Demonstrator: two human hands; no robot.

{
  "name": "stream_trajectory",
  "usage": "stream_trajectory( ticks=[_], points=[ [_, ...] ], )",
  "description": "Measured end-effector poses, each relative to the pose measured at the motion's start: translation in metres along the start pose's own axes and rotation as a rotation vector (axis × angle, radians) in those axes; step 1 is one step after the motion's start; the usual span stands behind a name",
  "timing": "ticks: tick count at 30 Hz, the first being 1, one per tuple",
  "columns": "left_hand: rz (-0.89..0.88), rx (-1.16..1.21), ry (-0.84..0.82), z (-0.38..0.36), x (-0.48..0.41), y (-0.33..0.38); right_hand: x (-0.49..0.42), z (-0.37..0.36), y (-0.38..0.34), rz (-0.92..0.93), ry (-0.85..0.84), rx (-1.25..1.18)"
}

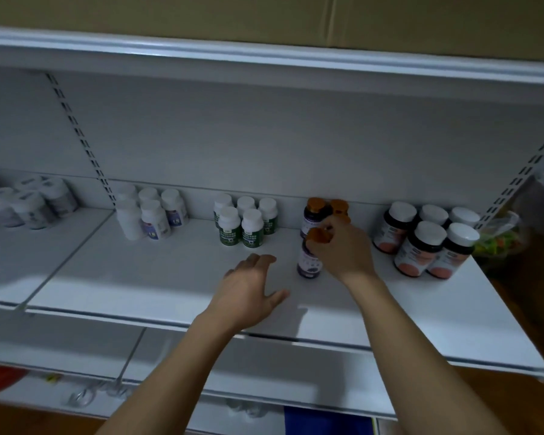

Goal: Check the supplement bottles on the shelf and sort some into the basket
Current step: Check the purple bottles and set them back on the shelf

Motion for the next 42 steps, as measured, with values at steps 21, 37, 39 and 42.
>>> stream_trajectory(
  ticks=[21,37,39,42],
  points=[
    [-0.071,-0.107,-0.019,0.014,-0.041,0.006,-0.104,0.035,0.026,0.102,-0.212,0.299],
    [-0.136,-0.187,-0.034,0.010,-0.051,0.035,-0.114,0.035,0.054,0.299,-0.372,0.626],
    [-0.139,-0.179,-0.043,0.007,-0.051,0.040,-0.108,0.041,0.060,0.289,-0.296,0.618],
    [-0.144,-0.186,-0.064,0.003,-0.052,0.048,-0.101,0.046,0.068,0.251,-0.267,0.649]
  ],
)
Point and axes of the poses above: each hand's wrist, its own x-axis away from the middle knuckle, its own z-axis out of the back of the hand, y = z × x, the point moved 5 cm from there along -x, towards the middle knuckle, and after that the axes turned 9 degrees about -x, right-handed, at the moved point
